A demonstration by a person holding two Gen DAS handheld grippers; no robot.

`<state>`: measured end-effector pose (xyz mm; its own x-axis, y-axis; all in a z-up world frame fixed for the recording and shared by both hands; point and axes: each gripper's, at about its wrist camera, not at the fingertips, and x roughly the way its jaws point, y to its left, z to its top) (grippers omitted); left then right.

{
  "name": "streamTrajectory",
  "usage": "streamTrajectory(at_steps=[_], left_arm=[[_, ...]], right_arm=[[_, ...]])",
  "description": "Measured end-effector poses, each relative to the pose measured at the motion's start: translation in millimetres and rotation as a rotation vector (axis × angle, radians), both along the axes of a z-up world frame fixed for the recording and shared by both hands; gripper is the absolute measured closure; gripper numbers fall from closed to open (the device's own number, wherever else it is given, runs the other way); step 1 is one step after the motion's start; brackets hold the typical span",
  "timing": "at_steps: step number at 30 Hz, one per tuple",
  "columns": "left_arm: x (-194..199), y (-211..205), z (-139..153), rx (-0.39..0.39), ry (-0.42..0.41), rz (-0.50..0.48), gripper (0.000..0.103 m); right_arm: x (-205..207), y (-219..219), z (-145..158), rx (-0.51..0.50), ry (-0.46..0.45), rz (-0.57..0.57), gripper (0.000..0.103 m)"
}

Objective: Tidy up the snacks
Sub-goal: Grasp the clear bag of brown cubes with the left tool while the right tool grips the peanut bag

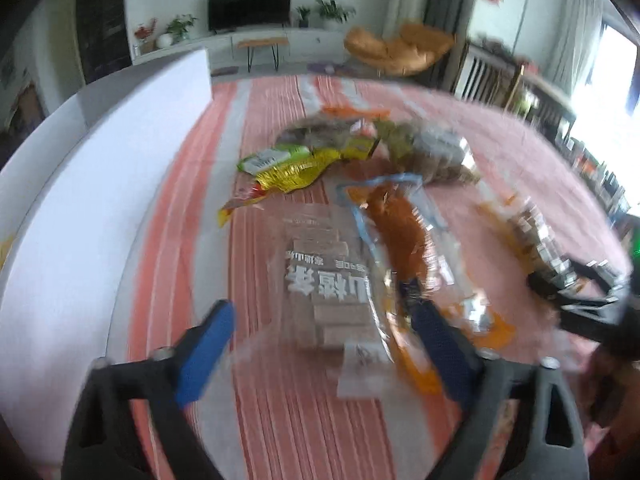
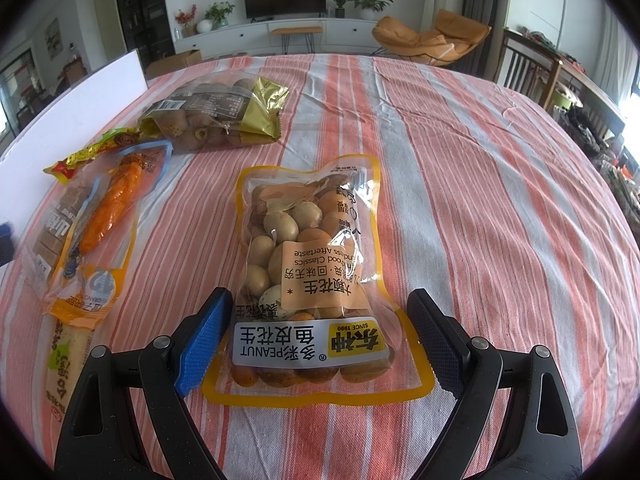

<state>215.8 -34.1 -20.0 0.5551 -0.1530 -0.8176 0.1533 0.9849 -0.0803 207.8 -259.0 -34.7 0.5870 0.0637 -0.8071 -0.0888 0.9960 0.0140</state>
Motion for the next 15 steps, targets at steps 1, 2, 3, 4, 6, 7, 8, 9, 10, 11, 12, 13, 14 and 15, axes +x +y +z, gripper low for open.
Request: streamTrajectory(at_steps=[1,2,3,4,6,7,8,9,10,11,12,13,14,15], left_arm=[[5,-2,-5,0.007,0.021,-0.005,0.036],[10,-2,-11,0.007,0.048,-0.003,0.040],[12,1,-14,-0.009,0.058,-0.003,0.041],[11,4,-16,-0.035,0.054,0.005,0.044],[5,8,-16,-0.055,0.043,0.006,0.049],[2,8,-17,-0.048,0.037,-0.001,0.051],[-2,9,-17,-0.040,0.032,-0.008,0.052],[-7,11,-17,-0.039,0.029,-0.012,0.053],[-11,14,-17,-0.042,0.030,-0.010,0.053],[-16,18,-16,-0.049,0.033,-0.005,0.053],[-24,23,-16,-0.061,0.037,0.002,0.054],[-36,31,-16,-0.079,0.042,0.009,0.054],[-44,35,-16,-0.086,0.043,0.010,0.054],[-54,40,-16,-0.095,0.051,0.009,0.054]], right_arm=[[0,0,0,0.001,0.000,0.000,0.012],[0,0,0,0.000,0.000,0.000,0.012],[0,0,0,0.000,0.000,0.000,0.012],[0,0,0,0.000,0.000,0.000,0.012],[0,0,0,0.001,0.000,0.000,0.012],[0,0,0,0.000,0.000,0.000,0.012],[0,0,0,0.000,0.000,0.000,0.012],[0,0,0,0.000,0.000,0.000,0.012],[0,0,0,0.000,0.000,0.000,0.012],[0,0,0,0.000,0.000,0.000,0.012],[0,0,0,0.000,0.000,0.000,0.012],[0,0,0,0.001,0.000,0.000,0.012],[0,0,0,0.001,0.000,0.000,0.012],[0,0,1,0.001,0.000,0.000,0.012]])
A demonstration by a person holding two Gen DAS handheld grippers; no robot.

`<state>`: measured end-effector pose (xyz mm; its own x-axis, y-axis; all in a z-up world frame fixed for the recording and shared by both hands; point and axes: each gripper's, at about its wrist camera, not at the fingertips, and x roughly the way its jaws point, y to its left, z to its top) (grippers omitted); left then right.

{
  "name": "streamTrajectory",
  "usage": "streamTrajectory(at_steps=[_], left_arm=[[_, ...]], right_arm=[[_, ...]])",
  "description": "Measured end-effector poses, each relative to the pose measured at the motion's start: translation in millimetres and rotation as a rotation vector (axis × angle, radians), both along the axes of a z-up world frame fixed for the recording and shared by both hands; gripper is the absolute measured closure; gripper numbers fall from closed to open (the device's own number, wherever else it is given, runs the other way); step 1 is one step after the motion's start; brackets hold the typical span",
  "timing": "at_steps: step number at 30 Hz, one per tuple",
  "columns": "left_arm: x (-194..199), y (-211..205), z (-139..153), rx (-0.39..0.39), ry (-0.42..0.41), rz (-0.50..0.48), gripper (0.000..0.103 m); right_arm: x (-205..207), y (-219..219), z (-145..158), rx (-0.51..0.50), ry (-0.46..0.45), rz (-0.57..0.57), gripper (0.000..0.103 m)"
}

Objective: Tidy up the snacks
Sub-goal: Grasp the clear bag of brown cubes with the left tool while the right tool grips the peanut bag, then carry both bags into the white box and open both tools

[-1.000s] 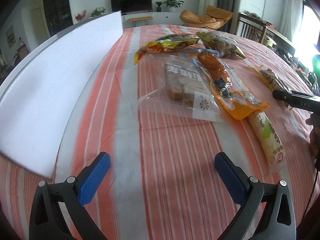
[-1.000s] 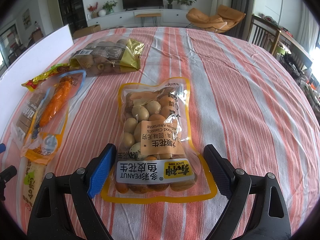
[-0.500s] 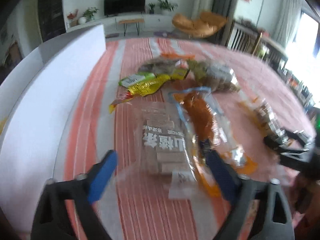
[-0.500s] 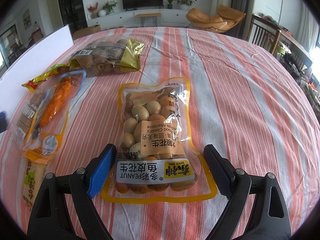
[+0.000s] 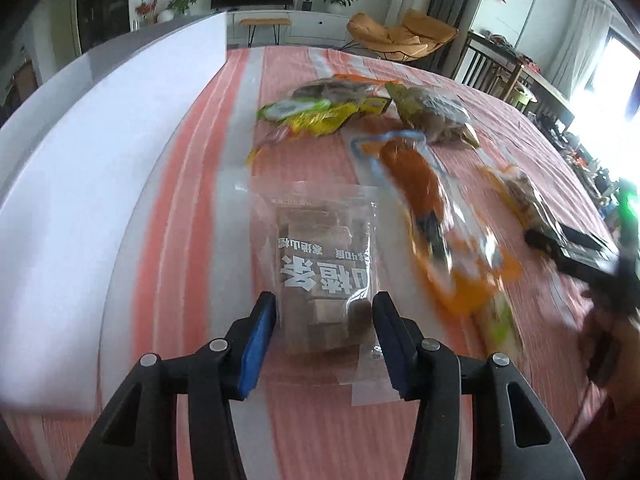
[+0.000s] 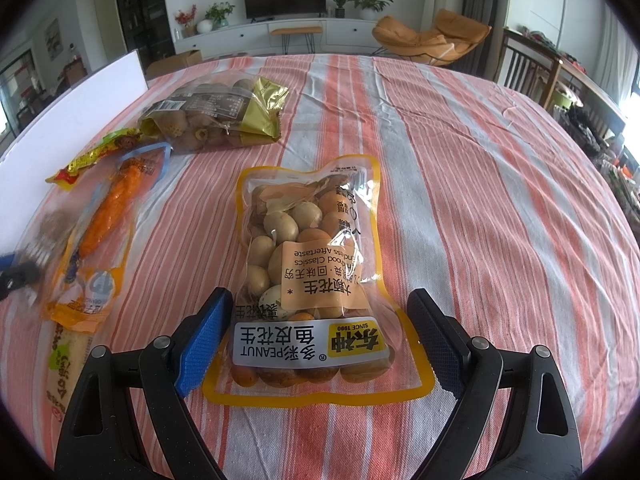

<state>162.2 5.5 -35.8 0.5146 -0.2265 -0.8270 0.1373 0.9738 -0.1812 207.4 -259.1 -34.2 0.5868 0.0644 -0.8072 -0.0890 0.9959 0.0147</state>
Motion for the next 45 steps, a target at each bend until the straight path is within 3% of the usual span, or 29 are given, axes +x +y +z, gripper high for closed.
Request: streamTrajectory(at_steps=[3,5,7,10,14,17,19,21,23,24,27,29,31,32,33,35,36,40,42,43,45], left_arm=[[-24,9,2,-0.029,0.033,-0.014,0.054],[-34,16,9,-0.074,0.045,-0.018,0.048],[-37,22,20,-0.128,0.028,-0.019,0.017],[-36,25,38,-0.167,-0.038,-0.016,0.004],[-18,1,32,-0.076,0.013,-0.065,0.004],[-10,-19,9,0.106,0.054,-0.043,0.004],[-6,-20,-6,0.175,0.068,0.020,0.004],[-6,-11,-15,0.140,0.080,0.054,0.005],[-11,-8,-13,0.135,0.041,0.067,0.020],[-14,-10,-10,0.142,0.021,0.050,0.044],[-18,-11,-4,0.148,0.026,0.036,0.055],[-22,-6,-2,0.122,0.027,0.036,0.056],[-29,3,-2,0.076,0.022,0.048,0.057],[-32,5,-2,0.059,0.018,0.055,0.057],[-34,6,-2,0.043,0.014,0.062,0.058],[-34,7,-3,0.023,0.010,0.071,0.058],[-36,8,-3,0.014,0.010,0.071,0.058],[-43,13,-2,-0.030,0.012,0.076,0.058],[-48,18,-1,-0.069,0.008,0.083,0.058],[-53,21,1,-0.091,0.002,0.082,0.058],[-57,23,7,-0.122,-0.013,0.074,0.058]], right_arm=[[0,0,0,0.000,0.000,0.000,0.012],[0,0,0,0.000,0.000,0.000,0.012],[0,0,0,-0.001,0.000,0.000,0.012],[0,0,0,0.000,0.000,0.000,0.012],[0,0,0,0.000,0.000,0.000,0.012],[0,0,0,0.001,0.000,-0.001,0.012],[0,0,0,0.001,0.000,-0.001,0.012],[0,0,0,0.001,0.000,-0.001,0.012],[0,0,0,0.002,0.000,-0.001,0.012],[0,-1,0,0.001,0.000,-0.001,0.012],[-3,0,3,0.012,0.000,0.000,0.011],[1,-6,6,0.048,0.029,0.035,0.012],[10,-23,15,0.197,0.132,0.088,0.012],[14,-35,22,0.300,0.183,0.081,0.012],[19,-41,28,0.340,0.207,0.065,0.012],[27,-38,38,0.286,0.227,0.066,0.012],[36,-26,41,0.196,0.257,0.091,0.012],[57,9,23,0.006,0.365,0.134,0.014],[63,22,10,-0.035,0.411,0.150,0.019],[63,26,8,-0.084,0.400,0.154,0.030],[61,28,13,-0.065,0.374,0.151,0.037]])
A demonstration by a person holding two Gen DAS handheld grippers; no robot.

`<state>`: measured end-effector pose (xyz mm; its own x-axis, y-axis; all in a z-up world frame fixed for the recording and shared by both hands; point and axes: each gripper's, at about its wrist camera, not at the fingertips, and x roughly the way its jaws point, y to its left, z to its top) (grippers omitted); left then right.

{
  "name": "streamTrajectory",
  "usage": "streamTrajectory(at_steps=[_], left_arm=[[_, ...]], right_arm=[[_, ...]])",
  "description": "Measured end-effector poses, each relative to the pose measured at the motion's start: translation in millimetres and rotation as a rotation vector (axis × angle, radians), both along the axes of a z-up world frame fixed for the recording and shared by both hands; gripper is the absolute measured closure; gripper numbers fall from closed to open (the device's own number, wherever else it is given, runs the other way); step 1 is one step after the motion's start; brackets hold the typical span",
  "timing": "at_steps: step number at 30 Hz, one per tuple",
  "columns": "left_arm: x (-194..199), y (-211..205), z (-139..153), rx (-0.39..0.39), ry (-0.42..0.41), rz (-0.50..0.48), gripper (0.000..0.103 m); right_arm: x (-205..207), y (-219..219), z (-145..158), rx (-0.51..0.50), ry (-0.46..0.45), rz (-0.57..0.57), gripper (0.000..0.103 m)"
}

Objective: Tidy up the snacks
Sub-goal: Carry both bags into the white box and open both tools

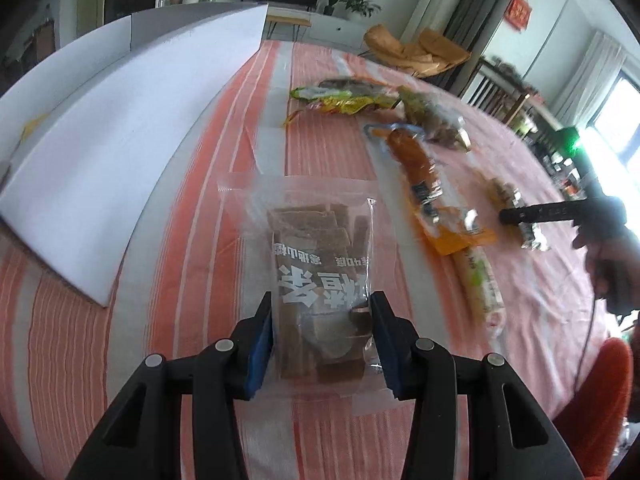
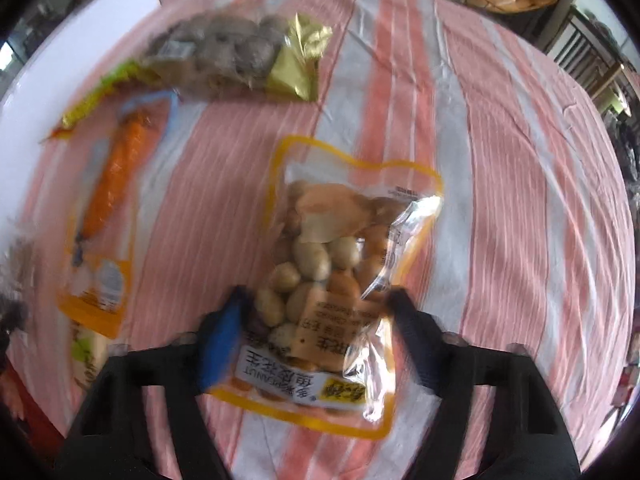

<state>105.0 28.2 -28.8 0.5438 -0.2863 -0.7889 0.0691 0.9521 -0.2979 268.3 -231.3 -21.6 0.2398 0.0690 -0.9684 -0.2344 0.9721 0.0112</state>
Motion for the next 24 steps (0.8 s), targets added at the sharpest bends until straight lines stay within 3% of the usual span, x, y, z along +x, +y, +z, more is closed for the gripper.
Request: streamTrajectory(at_steps=[5,9,11,14,18,20,22,24], left_arm=[[-4,5,31,-0.107,-0.061,-0.009,0.058],[-2,27,74,-0.159,-0.145,0.018,0.058],[1,50,94,-0.157,-0.178,0.065,0.058],[12,98,113,-0.086,-0.191,0.175,0.058],[28,149,117,0.007,-0.174,0.295,0.055],[38,173,113,0.097,-0.150,0.377,0.048],[43,187,109,0.145,-0.124,0.416,0.021],[36,196,108,0.152,-0.140,0.454,0.018]], right_arm=[[-20,-3,28,0.203,-0.033,-0.047,0.038],[-27,30,85,0.378,-0.113,-0.011,0.038],[-24,70,121,0.468,-0.152,0.058,0.037],[-23,141,159,0.562,-0.180,0.177,0.037],[-29,242,194,0.644,-0.238,0.316,0.037],[-31,286,201,0.671,-0.269,0.359,0.035],[-25,324,197,0.675,-0.277,0.379,0.030],[-16,356,184,0.661,-0.240,0.385,0.030]])
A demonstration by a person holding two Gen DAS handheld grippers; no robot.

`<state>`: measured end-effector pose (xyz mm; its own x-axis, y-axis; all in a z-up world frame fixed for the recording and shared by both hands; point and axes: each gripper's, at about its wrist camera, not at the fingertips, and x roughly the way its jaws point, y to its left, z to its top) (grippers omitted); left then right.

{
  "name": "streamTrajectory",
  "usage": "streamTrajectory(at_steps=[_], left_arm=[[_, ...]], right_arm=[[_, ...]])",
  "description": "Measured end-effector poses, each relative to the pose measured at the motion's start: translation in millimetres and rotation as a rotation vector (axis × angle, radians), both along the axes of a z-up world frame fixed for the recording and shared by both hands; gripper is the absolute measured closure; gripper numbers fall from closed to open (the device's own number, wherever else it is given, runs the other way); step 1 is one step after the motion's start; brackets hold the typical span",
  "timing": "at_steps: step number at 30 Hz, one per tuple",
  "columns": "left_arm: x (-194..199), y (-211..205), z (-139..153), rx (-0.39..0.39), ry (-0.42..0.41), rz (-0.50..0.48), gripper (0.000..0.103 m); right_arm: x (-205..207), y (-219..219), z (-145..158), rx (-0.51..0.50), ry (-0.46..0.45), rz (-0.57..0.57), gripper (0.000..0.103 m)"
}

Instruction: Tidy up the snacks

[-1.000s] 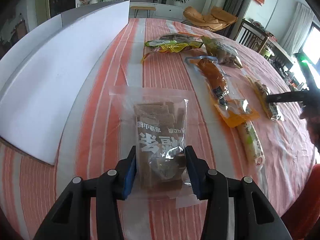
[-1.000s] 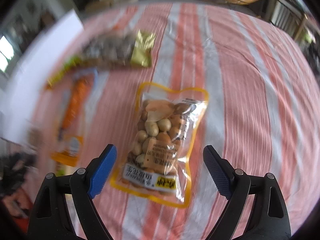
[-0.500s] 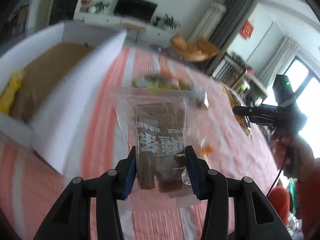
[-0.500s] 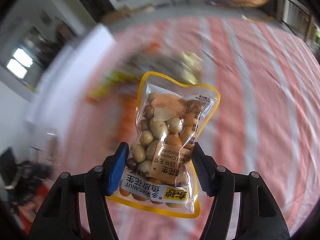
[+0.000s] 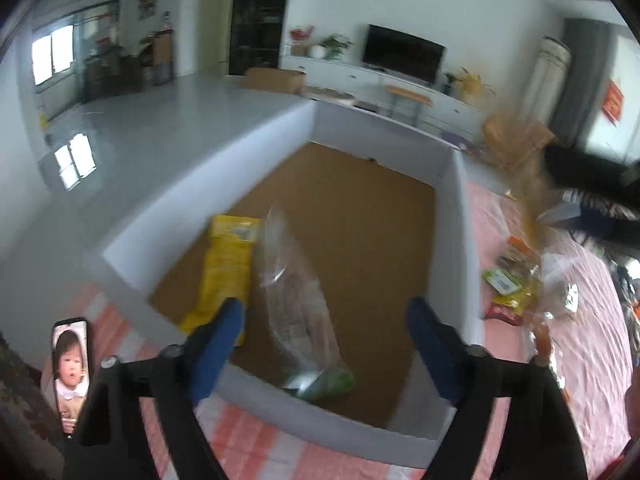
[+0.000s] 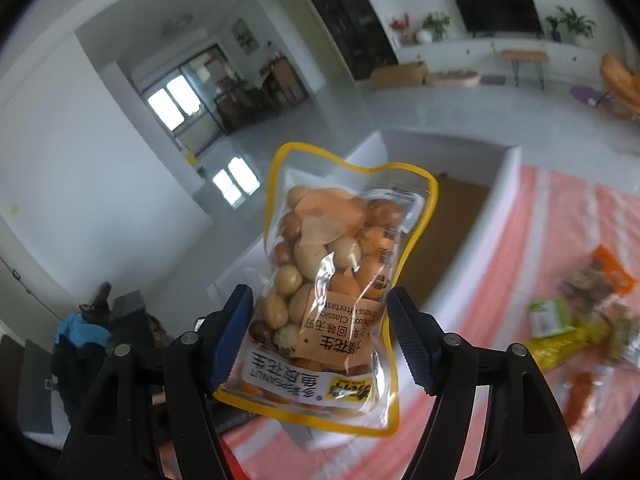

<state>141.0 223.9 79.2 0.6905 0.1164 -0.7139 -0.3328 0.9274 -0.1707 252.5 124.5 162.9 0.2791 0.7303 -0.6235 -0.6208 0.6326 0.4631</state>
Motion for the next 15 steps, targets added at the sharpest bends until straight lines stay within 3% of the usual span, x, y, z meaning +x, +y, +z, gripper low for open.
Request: streamTrajectory(at_steps=[3,7,12,15], left_arm=[[-17,-2,-6,-0.034,-0.046,0.000,0.013],[-42,-35,-14,-0.122,-0.092,-0.082,0.012],[-66,-116,-9,-0.153,-0.143,-0.313,0.012],[-68,-169,-11,-0.145,-0.135,-0.454,0.004]], right_arm=[[3,13,-18,-0.069,0.002,-0.026,0.028],[-15,-29,-42,-0.144,-0.081,-0.063,0.027],[-33,-140,-93,-0.290,-0.140,-0.195,0.027],[-47,-222,-122,-0.385,-0.158,-0.343,0.027]])
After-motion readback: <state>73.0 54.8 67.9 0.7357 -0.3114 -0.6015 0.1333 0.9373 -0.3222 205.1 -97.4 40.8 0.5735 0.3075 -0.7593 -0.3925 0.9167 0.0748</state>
